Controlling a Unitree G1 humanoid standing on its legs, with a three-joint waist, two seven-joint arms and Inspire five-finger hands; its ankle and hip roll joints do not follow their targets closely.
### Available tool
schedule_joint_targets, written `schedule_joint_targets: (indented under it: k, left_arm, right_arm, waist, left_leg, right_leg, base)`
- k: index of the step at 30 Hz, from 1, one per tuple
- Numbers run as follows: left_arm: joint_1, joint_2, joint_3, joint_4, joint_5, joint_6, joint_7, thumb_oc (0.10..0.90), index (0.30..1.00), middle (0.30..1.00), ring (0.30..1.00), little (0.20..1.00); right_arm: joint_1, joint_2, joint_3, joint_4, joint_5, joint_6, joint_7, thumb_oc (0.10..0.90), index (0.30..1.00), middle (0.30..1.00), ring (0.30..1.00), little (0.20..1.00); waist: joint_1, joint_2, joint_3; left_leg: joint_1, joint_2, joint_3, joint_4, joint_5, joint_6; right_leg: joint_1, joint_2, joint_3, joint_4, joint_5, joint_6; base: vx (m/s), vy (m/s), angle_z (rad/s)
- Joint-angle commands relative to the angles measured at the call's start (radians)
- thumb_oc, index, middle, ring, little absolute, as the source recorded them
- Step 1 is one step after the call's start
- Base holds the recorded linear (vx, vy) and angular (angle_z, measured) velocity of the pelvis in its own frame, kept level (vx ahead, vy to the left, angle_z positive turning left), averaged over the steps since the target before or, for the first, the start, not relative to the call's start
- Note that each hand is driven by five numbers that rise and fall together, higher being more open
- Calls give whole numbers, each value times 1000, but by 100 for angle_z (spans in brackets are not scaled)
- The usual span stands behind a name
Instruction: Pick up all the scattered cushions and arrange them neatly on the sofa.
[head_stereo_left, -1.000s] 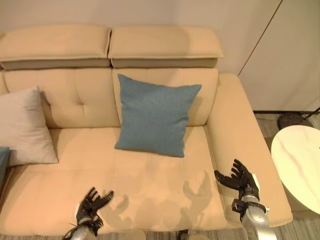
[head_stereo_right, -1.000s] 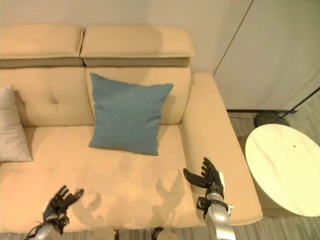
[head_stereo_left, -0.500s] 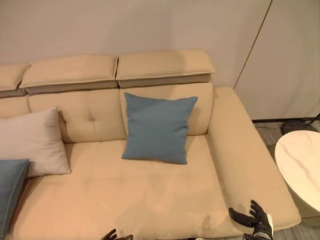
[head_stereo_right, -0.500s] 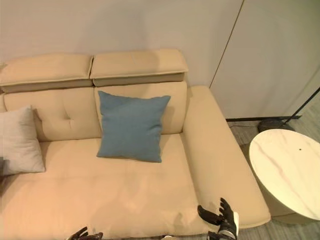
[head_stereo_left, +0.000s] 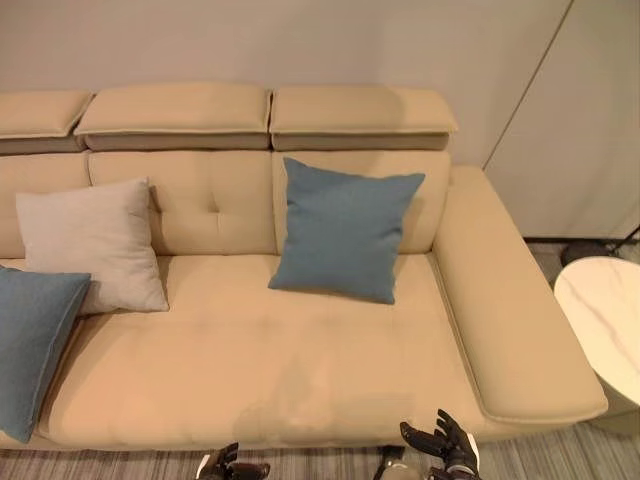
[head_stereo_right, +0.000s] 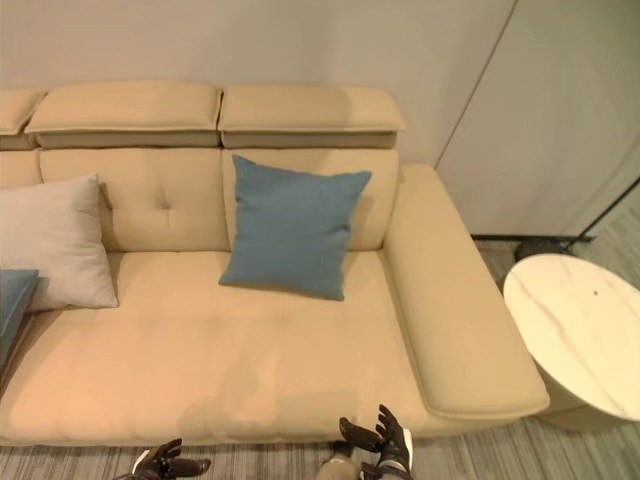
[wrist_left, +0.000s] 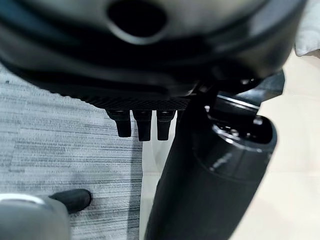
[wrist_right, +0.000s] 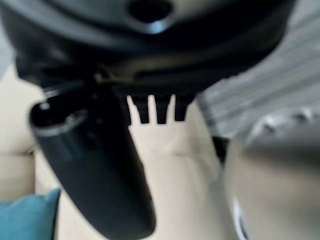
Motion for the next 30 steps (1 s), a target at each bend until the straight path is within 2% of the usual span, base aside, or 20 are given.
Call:
schedule_joint_targets:
  k: [1,3,4,5,6,7,8,11,14,17,19,21,24,25,27,28,29,30]
  left_arm:
    - [103,1,19,98,16,73,32,800,900,900,900,900]
    - [104,13,50,86,-29,80,45,800,900,900,900,900]
    - [100,17,68,67,-68,77,49,800,900,900,900,900]
    - [100,16,68,67,-68,77,49,800,900,900,900,900]
    - [93,20,69,54,-85,73,48,800,900,900,900,900]
    - [85,19,67,40,-97,70,45,800,900,900,900,900]
    - [77,13,59,18,-103,63,48,800,900,900,900,900]
    - [49,-5,29,-24,-103,47,44,800,900,900,900,900]
    - [46,-25,10,-83,-147,23,29,800,900,900,900,900]
    - [39,-38,-4,-105,-163,8,31,800,900,900,900,900]
    - [38,-42,-3,-106,-180,-2,46,800,900,900,900,900]
    - [19,-49,-2,-88,-183,-2,69,800,900,900,900,900]
    - [17,-64,16,-15,-162,21,76,800,900,900,900,900]
    - [21,-67,33,13,-163,32,79,800,900,900,900,900]
    - [32,-67,78,56,-170,49,84,800,900,900,900,900]
    - [34,-67,99,72,-175,56,91,800,900,900,900,900]
    - [35,-65,114,80,-164,62,105,800,900,900,900,900]
    - [35,-65,114,80,-164,62,105,800,900,900,900,900]
  right_arm:
    - [-42,-10,-12,-33,-10,-60,-31,800,900,900,900,900]
    - [-44,-16,-4,40,-13,-59,-30,800,900,900,900,900]
    - [-52,-24,-1,90,-9,-60,-33,800,900,900,900,900]
    - [-53,-25,-2,90,-9,-61,-33,800,900,900,900,900]
    - [-54,-29,0,108,-7,-60,-36,800,900,900,900,900]
    - [-55,-30,-1,115,-1,-61,-37,800,900,900,900,900]
    - [-52,-30,9,110,-6,-63,-40,800,900,900,900,900]
    - [-51,-54,33,96,-14,-80,-42,800,900,900,900,900]
    - [-29,-86,59,61,-27,-99,-32,800,900,900,900,900]
    - [-25,-94,62,78,-24,-103,-20,800,900,900,900,900]
    - [-25,-89,67,105,-23,-102,-20,800,900,900,900,900]
    - [-47,-85,80,140,-35,-88,-22,800,900,900,900,900]
    - [-65,-59,105,181,-78,-57,-30,800,900,900,900,900]
    - [-65,-53,109,187,-85,-55,-28,800,900,900,900,900]
    - [-62,-43,102,196,-84,-49,-23,800,900,900,900,900]
    - [-64,-43,93,191,-79,-49,-19,800,900,900,900,900]
    - [-55,-42,82,179,-77,-50,-22,800,900,900,900,900]
    - [-54,-42,82,179,-77,-50,-22,800,900,900,900,900]
  waist:
    - [83,-47,-7]
    - [109,-57,-38]
    - [120,-64,-58]
    - [122,-62,-62]
    - [122,-67,-64]
    - [124,-72,-69]
    - [118,-73,-65]
    - [112,-60,-46]
    - [104,-33,-25]
    - [98,-8,-6]
    - [100,-1,4]
    - [102,-3,25]
    - [85,-37,14]
    - [81,-53,5]
    - [66,-76,-19]
    - [57,-83,-31]
    - [42,-76,-55]
    - [42,-77,-55]
  left_leg:
    - [-42,-45,0,-56,4,8]
    - [-81,-56,23,-60,34,16]
    - [-108,-70,25,-63,64,18]
    - [-112,-67,27,-63,65,17]
    - [-125,-75,22,-62,76,20]
    - [-146,-80,19,-56,85,18]
    - [-167,-77,5,-47,103,13]
    - [-225,-66,0,-36,143,-6]
    - [-256,-45,-10,-63,199,-29]
    - [-291,-30,-34,-100,261,-61]
    - [-314,-26,-54,-106,277,-84]
    - [-339,-13,-48,-62,249,-100]
    - [-288,37,15,94,141,-87]
    - [-260,62,40,140,98,-90]
    - [-187,137,101,183,56,-104]
    - [-140,187,139,185,58,-116]
    - [-54,241,186,117,58,-144]
    - [-52,240,187,113,60,-144]
  right_leg:
    - [322,25,-70,-7,-219,88]
    - [380,71,-12,-3,-238,98]
    - [385,147,113,12,-234,108]
    - [382,150,114,9,-231,107]
    - [389,189,181,18,-235,108]
    - [408,224,232,-22,-257,94]
    - [405,267,303,-82,-294,59]
    - [419,307,352,-186,-335,-16]
    - [421,326,331,-252,-335,-45]
    - [417,328,289,-289,-323,-47]
    - [411,323,265,-288,-319,-48]
    - [391,300,239,-275,-304,-51]
    - [366,242,163,-278,-268,-40]
    - [365,219,130,-282,-258,-37]
    - [365,183,58,-287,-244,-33]
    - [369,169,22,-287,-238,-30]
    - [378,163,-29,-283,-244,-17]
    - [380,163,-29,-284,-244,-17]
  base:
    - [-340,-44,-62]
    - [-327,-47,-70]
    - [-241,-40,-45]
    - [-251,-51,-38]
    - [-157,-62,-26]
    - [-236,-125,-13]
    - [-229,-133,-9]
    - [-277,-136,-31]
    - [-288,-96,15]
    - [-253,-40,32]
    - [-226,38,42]
    - [-271,98,30]
    - [-210,83,41]
    - [-130,73,76]
    - [-105,140,110]
    - [-58,318,120]
    - [-24,266,87]
    - [-76,460,71]
